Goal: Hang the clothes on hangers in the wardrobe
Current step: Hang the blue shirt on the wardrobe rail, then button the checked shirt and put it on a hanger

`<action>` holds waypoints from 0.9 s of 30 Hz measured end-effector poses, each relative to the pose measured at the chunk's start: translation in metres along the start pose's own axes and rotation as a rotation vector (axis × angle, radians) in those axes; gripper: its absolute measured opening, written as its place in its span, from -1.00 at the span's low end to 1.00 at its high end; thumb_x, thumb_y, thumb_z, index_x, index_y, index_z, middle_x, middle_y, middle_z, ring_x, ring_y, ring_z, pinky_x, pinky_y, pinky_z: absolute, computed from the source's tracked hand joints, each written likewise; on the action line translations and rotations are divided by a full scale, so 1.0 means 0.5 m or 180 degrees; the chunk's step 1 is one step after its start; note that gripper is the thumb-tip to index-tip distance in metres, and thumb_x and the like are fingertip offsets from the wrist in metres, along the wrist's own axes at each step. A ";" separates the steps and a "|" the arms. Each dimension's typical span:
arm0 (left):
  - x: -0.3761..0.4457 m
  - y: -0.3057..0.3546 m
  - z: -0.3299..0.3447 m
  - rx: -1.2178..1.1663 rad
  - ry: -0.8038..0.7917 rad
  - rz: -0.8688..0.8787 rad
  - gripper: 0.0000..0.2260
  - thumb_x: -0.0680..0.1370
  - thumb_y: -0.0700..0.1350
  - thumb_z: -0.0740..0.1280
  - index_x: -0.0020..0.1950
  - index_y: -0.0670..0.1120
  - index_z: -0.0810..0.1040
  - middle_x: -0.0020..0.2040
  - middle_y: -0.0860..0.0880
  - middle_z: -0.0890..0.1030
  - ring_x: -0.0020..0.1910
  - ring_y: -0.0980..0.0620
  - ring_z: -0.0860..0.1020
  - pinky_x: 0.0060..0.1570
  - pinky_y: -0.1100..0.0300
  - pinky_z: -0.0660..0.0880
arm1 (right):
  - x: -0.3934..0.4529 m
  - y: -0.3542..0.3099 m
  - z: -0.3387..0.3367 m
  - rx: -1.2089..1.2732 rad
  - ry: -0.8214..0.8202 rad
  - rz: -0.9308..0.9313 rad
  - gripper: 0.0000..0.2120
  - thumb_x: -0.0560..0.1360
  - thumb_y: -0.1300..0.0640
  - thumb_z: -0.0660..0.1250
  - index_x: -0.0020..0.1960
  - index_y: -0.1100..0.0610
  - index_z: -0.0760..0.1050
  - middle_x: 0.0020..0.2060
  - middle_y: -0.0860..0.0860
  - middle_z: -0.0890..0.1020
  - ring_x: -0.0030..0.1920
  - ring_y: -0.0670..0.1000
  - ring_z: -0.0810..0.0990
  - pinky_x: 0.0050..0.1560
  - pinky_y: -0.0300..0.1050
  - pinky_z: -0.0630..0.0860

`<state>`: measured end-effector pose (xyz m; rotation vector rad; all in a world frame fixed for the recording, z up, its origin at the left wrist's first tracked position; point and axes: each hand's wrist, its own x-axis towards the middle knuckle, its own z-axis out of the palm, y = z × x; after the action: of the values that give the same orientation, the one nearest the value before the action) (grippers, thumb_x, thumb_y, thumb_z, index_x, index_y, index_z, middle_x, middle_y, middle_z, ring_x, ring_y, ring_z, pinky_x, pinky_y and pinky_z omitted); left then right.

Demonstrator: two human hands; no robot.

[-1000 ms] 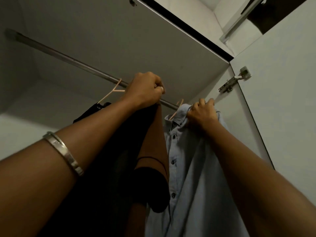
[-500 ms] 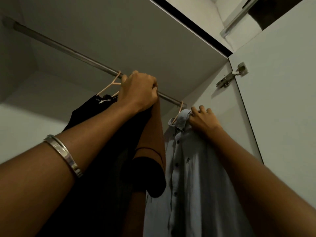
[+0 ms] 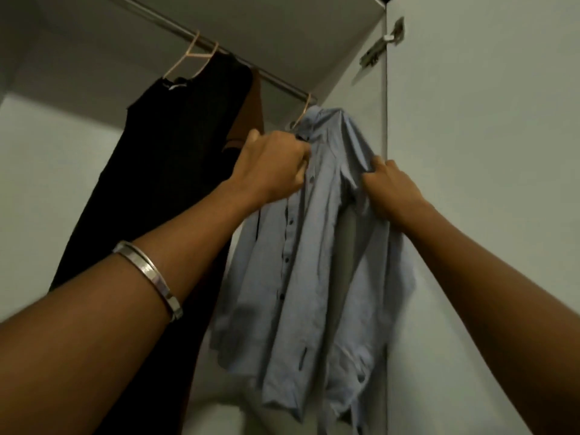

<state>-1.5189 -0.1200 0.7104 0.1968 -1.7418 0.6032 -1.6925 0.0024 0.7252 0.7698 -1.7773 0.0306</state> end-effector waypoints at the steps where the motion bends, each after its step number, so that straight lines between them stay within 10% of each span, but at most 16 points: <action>1: -0.020 0.019 0.007 -0.0096 -0.0156 0.0052 -0.80 0.57 -0.11 0.16 -0.01 -0.07 0.57 -0.07 -0.10 0.58 -0.05 -0.15 0.51 0.00 -0.02 0.32 | -0.037 -0.001 0.005 -0.0029 0.0020 -0.0057 -0.70 0.51 0.31 0.30 0.23 0.30 0.43 0.32 0.28 0.30 0.26 0.31 0.35 0.21 0.17 0.45; 9: -0.224 0.226 0.014 -0.2307 -0.1193 -0.0353 -0.83 0.53 -0.16 0.28 -0.02 -0.01 0.66 -0.12 0.02 0.67 -0.20 0.12 0.57 -0.07 0.19 0.54 | -0.423 0.013 -0.043 0.1382 -0.0273 0.0601 -0.54 0.48 0.39 0.28 0.35 0.16 0.45 0.34 0.17 0.36 0.25 0.16 0.43 0.13 -0.11 0.42; 13: -0.345 0.365 -0.028 -0.3561 -0.1394 -0.0940 -0.84 0.50 -0.18 0.30 -0.10 0.01 0.66 -0.26 0.05 0.64 -0.34 0.11 0.58 -0.17 0.16 0.59 | -0.658 0.027 -0.131 0.2174 -0.0461 0.1323 -0.68 0.50 0.26 0.36 0.23 0.08 0.55 0.14 0.06 0.54 -0.10 -0.06 0.59 -0.07 -0.44 0.38; 17: -0.481 0.538 -0.132 -0.4520 -0.1873 -0.1129 -0.83 0.55 -0.21 0.27 -0.07 -0.07 0.66 -0.25 0.00 0.65 -0.37 0.13 0.57 -0.30 0.33 0.53 | -0.911 0.029 -0.257 0.2818 -0.0668 0.2420 -0.72 0.49 0.31 0.36 0.14 0.05 0.58 -0.11 0.01 0.65 -0.23 -0.01 0.64 -0.23 -0.15 0.58; 27: -0.844 1.001 -0.568 -0.6416 -0.3988 -0.0789 -0.85 0.54 -0.36 0.24 -0.09 -0.25 0.60 -0.36 -0.04 0.57 -0.50 0.22 0.50 -0.43 0.33 0.49 | -1.475 -0.001 -0.773 0.2181 0.0144 0.5086 -0.83 0.54 0.31 0.30 0.12 0.23 0.55 -0.37 -0.02 0.63 -0.44 -0.08 0.56 -0.42 -0.27 0.44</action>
<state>-1.3835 0.3676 0.2071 -0.7823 -2.4929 -1.9308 -1.2586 0.5073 0.2252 -0.4018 -1.8905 1.7228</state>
